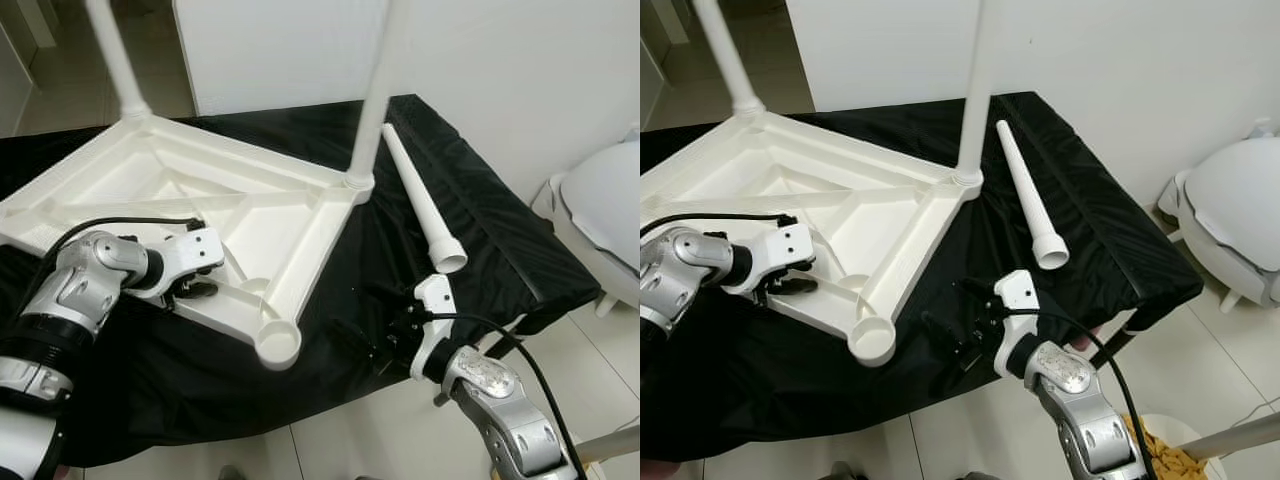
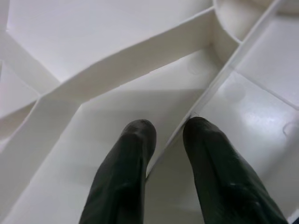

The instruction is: Building children table

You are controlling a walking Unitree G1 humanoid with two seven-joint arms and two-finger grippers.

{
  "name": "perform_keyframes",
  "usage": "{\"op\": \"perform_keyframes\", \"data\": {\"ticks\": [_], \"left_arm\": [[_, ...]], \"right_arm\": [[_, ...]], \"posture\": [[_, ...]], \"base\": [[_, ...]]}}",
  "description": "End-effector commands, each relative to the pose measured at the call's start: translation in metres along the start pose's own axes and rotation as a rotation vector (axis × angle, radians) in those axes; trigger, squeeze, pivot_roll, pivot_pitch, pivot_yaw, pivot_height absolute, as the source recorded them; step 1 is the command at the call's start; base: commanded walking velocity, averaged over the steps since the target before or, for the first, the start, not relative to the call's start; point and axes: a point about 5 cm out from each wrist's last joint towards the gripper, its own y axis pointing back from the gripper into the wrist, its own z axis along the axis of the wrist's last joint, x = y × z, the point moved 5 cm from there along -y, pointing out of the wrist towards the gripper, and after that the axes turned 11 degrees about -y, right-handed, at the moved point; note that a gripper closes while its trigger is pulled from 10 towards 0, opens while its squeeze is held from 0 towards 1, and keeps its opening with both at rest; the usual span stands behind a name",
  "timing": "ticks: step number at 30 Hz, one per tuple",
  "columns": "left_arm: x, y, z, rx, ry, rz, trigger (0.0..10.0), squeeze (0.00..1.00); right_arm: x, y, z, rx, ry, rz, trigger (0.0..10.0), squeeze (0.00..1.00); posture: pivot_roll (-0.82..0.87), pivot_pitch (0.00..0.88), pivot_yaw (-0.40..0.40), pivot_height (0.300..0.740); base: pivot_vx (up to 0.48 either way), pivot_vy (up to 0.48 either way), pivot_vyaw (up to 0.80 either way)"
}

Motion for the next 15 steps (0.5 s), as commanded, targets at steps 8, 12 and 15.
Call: {"op": "perform_keyframes", "data": {"ticks": [8, 12, 15], "left_arm": [[0.006, -0.005, -0.014, 0.051, 0.060, 0.126, 2.5, 0.00], [0.005, -0.009, -0.008, 0.031, 0.052, 0.127, 4.7, 0.00], [0.005, -0.015, 0.006, -0.015, 0.050, 0.134, 10.0, 0.00]], "right_arm": [[0.001, 0.001, 0.001, -0.004, 0.005, -0.011, 10.0, 0.00], [0.000, 0.001, 0.001, -0.005, 0.005, -0.016, 10.0, 0.00], [-0.003, -0.001, 0.003, -0.019, 0.003, -0.037, 10.0, 0.00]], "posture": [[-0.11, 0.056, 0.026, 0.740], [-0.10, 0.060, 0.024, 0.740], [-0.10, 0.062, 0.021, 0.740]], "base": [[0.000, 0.000, 0.00], [0.000, 0.000, 0.00], [0.000, 0.000, 0.00]]}}
